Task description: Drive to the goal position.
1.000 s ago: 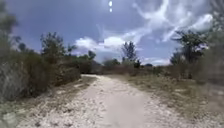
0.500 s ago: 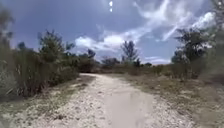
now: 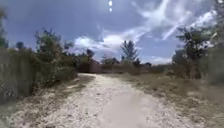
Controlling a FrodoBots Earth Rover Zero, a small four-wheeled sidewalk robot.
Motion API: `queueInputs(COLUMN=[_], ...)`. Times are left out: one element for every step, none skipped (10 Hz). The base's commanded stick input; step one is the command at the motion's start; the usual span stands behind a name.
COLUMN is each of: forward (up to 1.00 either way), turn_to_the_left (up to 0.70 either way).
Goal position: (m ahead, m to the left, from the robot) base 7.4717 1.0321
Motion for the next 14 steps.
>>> queueInputs(forward=[0.50, 0.50, 0.50, 0.50, 0.50, 0.50, 0.50, 0.50, 0.50, 0.50, 0.50, 0.50, 0.50, 0.50], turn_to_the_left=[0.00, 0.00, 0.00, 0.00, 0.00, 0.00, 0.44, 0.50, 0.50, 0.00, 0.00, 0.00, 0.00, 0.00])
